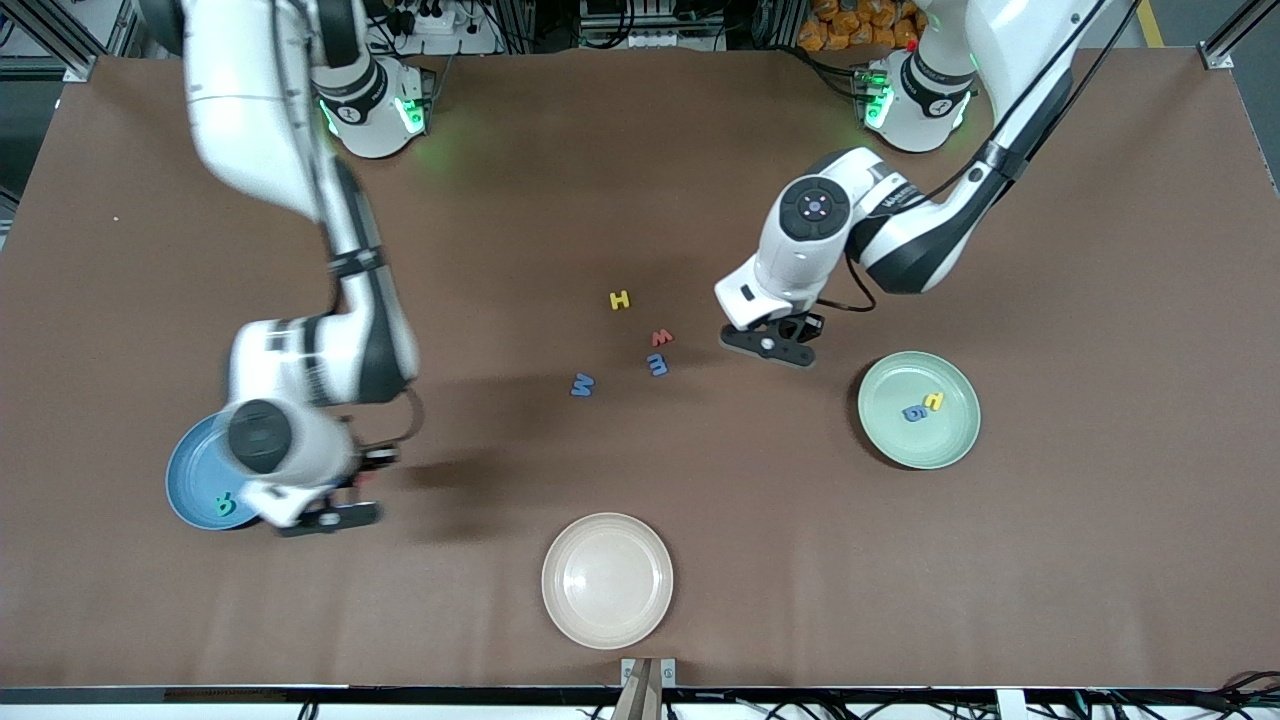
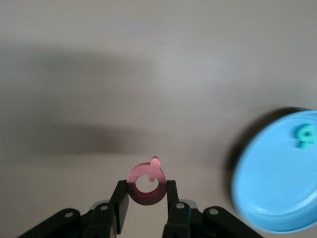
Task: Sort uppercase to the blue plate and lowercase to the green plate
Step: 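Grasp the pink ring letter with the right gripper and carry it toward the blue plate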
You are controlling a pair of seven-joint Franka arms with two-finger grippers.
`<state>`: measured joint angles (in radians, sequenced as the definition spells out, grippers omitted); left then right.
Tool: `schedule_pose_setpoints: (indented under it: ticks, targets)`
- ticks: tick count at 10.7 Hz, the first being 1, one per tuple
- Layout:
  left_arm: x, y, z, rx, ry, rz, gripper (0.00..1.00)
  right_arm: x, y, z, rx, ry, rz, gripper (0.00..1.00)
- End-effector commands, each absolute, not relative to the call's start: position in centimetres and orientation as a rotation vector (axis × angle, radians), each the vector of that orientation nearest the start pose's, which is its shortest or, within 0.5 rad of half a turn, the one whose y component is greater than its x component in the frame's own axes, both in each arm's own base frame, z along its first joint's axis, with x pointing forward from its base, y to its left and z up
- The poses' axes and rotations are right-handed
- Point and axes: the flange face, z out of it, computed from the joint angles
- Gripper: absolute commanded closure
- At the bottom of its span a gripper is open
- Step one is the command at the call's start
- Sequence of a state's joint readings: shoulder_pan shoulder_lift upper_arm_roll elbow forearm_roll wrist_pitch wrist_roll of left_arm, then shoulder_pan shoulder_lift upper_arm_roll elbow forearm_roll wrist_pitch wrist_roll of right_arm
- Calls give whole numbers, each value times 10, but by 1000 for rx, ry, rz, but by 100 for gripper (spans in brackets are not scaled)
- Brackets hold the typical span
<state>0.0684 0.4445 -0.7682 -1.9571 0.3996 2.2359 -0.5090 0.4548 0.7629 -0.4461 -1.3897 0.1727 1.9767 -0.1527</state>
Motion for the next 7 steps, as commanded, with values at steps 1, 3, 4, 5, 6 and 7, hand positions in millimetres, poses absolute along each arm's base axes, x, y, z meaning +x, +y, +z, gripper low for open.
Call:
schedule_pose_setpoints:
  ticks: [1,3,4,5,6,7]
  targets:
    - [475,-385,298,-2994,858,8,55,682,3,274,-3230,-418,135,100]
    - [464,-402,297,-2930,1063,-4,54,670,-39,264,-3223,-467,105,100]
    - [462,-409,301,-2904,1142,-16,54,669,-62,263,-3217,-472,113,100]
    - [460,-417,302,-2874,1233,-21,54,667,-78,261,-3215,-477,123,100]
    - [454,-424,301,-2858,1274,-20,53,665,-91,259,-3216,-454,132,92]
    - [449,-431,302,-2828,1342,-26,53,663,-97,256,-3214,-428,135,11]
